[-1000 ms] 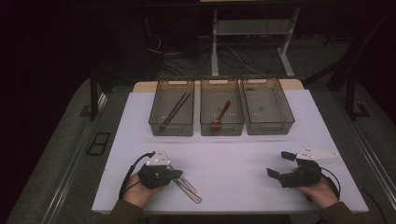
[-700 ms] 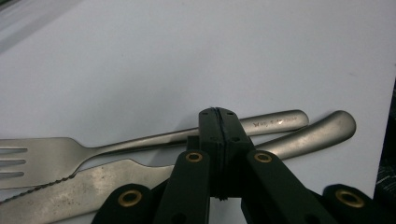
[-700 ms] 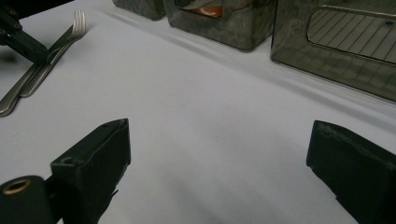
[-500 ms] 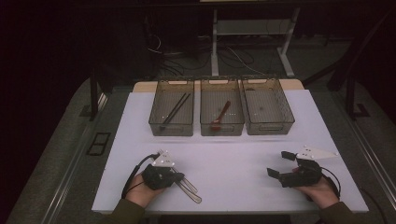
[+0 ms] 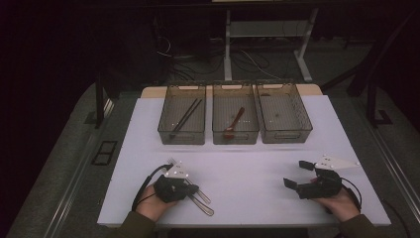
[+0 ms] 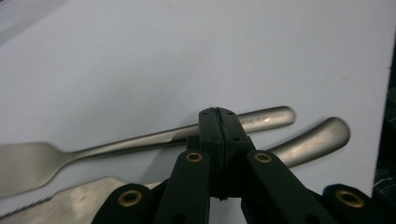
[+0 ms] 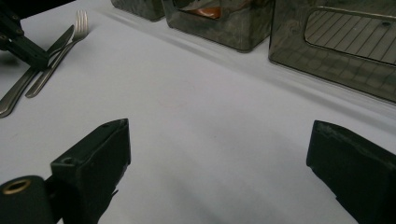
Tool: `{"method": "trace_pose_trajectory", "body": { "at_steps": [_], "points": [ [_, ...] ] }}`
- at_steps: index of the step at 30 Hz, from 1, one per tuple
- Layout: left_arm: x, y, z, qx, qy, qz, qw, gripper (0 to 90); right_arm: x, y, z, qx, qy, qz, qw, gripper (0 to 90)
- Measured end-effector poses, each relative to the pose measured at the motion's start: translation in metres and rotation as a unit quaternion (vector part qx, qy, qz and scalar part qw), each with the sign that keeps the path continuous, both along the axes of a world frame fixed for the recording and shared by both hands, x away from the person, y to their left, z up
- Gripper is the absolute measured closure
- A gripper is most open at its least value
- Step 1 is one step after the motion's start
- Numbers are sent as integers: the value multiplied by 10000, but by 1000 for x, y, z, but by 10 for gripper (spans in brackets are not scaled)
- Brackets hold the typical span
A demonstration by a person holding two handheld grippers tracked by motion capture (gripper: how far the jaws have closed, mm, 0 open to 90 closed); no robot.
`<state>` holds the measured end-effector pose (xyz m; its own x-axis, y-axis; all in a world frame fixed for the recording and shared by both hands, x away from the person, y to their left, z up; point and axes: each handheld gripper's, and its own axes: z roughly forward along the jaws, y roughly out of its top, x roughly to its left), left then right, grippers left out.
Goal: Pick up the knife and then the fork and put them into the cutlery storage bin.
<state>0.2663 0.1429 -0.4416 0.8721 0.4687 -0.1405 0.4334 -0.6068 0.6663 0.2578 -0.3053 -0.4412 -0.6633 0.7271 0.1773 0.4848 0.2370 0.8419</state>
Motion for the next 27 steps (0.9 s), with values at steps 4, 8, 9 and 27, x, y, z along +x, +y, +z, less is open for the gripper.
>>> {"method": "trace_pose_trajectory", "body": {
  "at_steps": [4, 8, 9, 27],
  "points": [
    [-1, -7, -1, -66, 34, -116, 9999, 886, 0, 0, 0, -4, -5, 5, 10000, 57],
    [-2, -12, -2, -35, -14, -172, 9998, 886, 0, 0, 0, -2, -2, 2, 10000, 57],
    [-1, -14, -2, -23, -41, -193, 9998, 886, 0, 0, 0, -2, -3, -2, 10000, 57],
    [30, -43, -3, -11, -234, -195, 9995, 886, 1, 1, -1, -29, 14, 0, 10000, 57]
  ]
}}
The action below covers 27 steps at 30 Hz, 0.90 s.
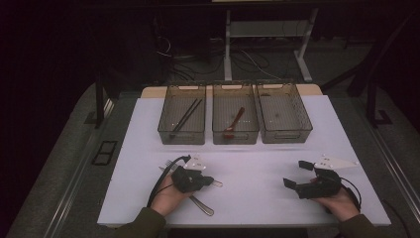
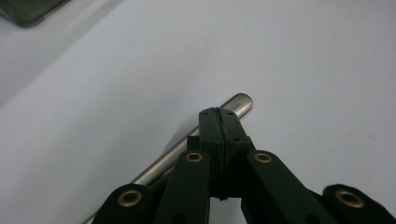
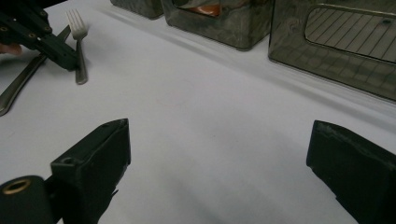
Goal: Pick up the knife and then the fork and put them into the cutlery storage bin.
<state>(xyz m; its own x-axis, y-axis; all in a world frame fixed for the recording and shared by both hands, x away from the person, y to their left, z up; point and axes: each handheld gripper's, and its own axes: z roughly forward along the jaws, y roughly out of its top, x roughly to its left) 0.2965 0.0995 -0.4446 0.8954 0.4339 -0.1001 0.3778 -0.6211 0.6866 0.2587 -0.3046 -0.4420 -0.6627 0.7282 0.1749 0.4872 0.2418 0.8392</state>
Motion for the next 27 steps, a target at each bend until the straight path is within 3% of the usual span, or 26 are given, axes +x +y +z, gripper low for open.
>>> {"method": "trace_pose_trajectory", "body": {
  "at_steps": [19, 27],
  "points": [
    [40, -26, -3, 46, -12, 98, 9999, 886, 0, -1, 0, 14, 1, -2, 10000, 57],
    [44, -25, 1, -73, 37, 170, 9998, 883, 0, -1, 0, 24, -9, 3, 10000, 57]
  ]
}}
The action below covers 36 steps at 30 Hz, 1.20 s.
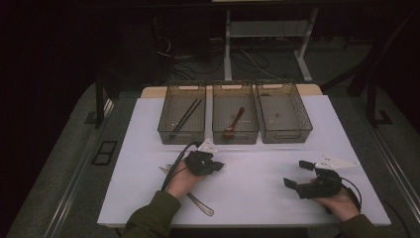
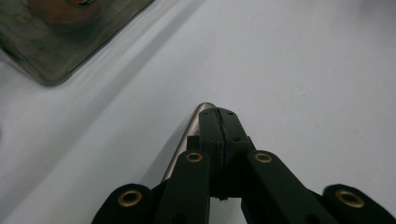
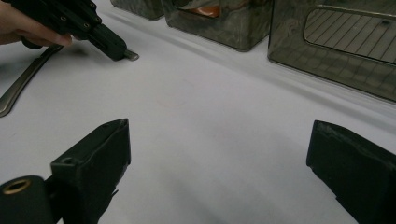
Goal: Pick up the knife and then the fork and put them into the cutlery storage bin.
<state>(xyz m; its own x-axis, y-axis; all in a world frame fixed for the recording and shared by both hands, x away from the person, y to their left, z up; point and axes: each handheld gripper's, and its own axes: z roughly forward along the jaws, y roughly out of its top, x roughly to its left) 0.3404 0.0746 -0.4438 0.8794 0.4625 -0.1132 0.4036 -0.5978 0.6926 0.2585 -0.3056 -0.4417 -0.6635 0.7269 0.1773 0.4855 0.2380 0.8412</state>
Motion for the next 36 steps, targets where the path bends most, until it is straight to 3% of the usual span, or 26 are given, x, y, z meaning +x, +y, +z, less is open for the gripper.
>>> {"method": "trace_pose_trajectory", "body": {
  "at_steps": [6, 8, 12, 17, 28, 36],
  "points": [
    [1, 26, 18, -197, -75, 152, 9997, 741, 0, 0, 0, 2, 2, 12, 10000, 57],
    [1, 39, 21, -121, -170, 158, 9997, 692, 0, 0, 0, 3, -4, 16, 10000, 57],
    [4, 66, 22, -62, -196, 304, 9993, 643, 0, 0, 0, 3, 3, 16, 10000, 57],
    [6, 88, 13, 30, -153, 143, 9998, 628, 0, 0, 0, 2, 14, 20, 10000, 57],
    [8, 77, -1, 183, -79, -375, 9991, 681, 0, 1, 0, -8, 18, 42, 10000, 57],
    [7, 76, -1, 197, -109, -451, 9987, 785, 0, 1, 0, -10, 18, 48, 10000, 57]
  ]
}}
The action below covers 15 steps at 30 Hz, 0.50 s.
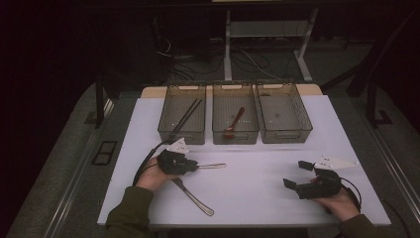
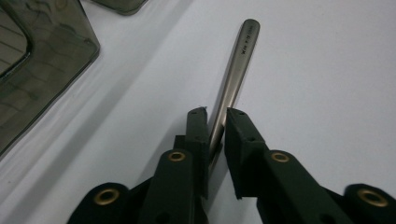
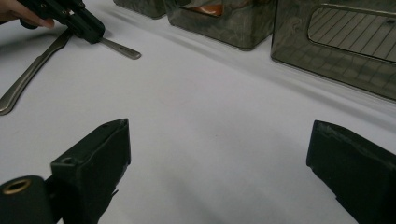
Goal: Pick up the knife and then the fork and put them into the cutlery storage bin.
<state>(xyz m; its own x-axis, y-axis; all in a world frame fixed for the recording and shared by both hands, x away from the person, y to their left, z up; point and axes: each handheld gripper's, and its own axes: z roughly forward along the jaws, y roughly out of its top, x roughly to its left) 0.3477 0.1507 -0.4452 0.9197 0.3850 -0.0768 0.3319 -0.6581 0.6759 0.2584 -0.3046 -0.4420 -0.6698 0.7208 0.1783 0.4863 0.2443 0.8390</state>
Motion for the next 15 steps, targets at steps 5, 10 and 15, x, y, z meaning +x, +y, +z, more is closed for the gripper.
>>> {"method": "trace_pose_trajectory", "body": {
  "at_steps": [5, 10, 15],
  "points": [
    [-2, -6, 0, -30, -21, -153, 9999, 810, 0, 0, 0, 6, -6, -13, 10000, 57],
    [-3, -12, 0, -20, -74, -325, 9994, 827, 0, 0, 0, 6, -10, -11, 10000, 57],
    [-4, -17, 1, 39, -89, -372, 9993, 832, 0, 0, 0, 8, -2, -12, 10000, 57]
  ]
}}
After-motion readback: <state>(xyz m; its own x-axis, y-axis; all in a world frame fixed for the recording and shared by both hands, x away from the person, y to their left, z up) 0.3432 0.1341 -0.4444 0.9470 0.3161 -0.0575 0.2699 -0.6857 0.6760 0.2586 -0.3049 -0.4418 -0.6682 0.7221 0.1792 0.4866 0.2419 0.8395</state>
